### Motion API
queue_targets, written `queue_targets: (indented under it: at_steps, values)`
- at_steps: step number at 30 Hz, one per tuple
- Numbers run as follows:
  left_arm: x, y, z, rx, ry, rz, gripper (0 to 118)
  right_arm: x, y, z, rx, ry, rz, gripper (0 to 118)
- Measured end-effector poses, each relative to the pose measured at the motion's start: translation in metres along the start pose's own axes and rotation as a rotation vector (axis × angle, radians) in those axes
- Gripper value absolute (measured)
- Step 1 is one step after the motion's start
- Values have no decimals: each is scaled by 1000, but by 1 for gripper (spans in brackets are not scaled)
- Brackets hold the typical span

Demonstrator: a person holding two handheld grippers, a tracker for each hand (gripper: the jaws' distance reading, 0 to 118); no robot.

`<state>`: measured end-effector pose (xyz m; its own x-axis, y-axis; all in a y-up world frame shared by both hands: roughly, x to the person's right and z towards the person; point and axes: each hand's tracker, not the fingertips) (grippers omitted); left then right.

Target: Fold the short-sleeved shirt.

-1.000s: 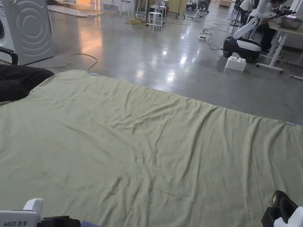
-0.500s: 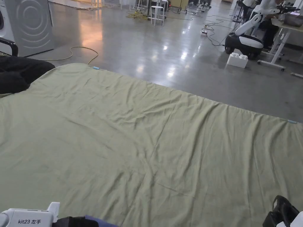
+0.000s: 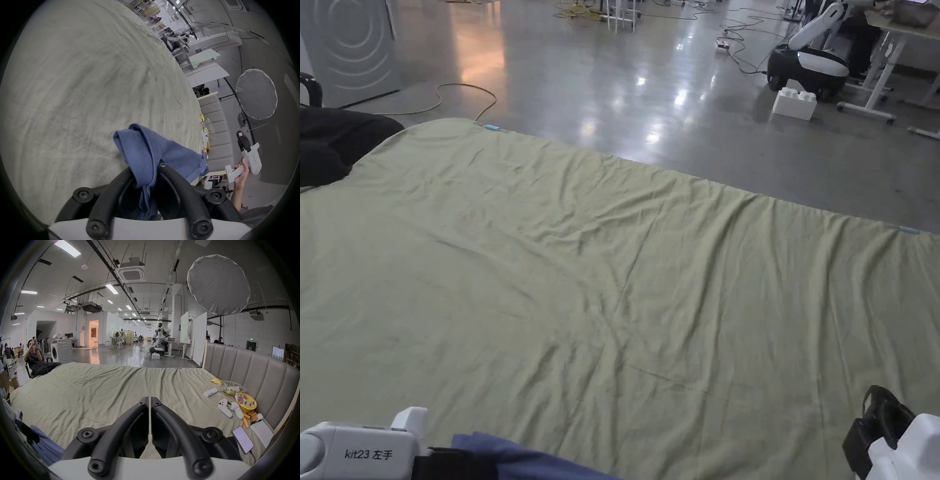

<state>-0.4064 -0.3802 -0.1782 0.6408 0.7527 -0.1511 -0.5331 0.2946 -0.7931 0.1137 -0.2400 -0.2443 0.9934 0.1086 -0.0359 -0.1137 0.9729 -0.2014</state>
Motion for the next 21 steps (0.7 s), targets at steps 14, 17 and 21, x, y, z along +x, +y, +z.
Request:
queue_targets:
  at_steps: [14, 17, 21]
  values:
    - [31, 35, 76, 60, 320, -53, 11, 12, -3, -4, 3, -1, -28, 3]
    - [53, 28, 75, 42, 302, -47, 11, 11, -4, -6, 2, 6, -39, 3]
    - [85, 16, 68, 28, 188, -6, 11, 12, -6, -6, -4, 17, -49, 3]
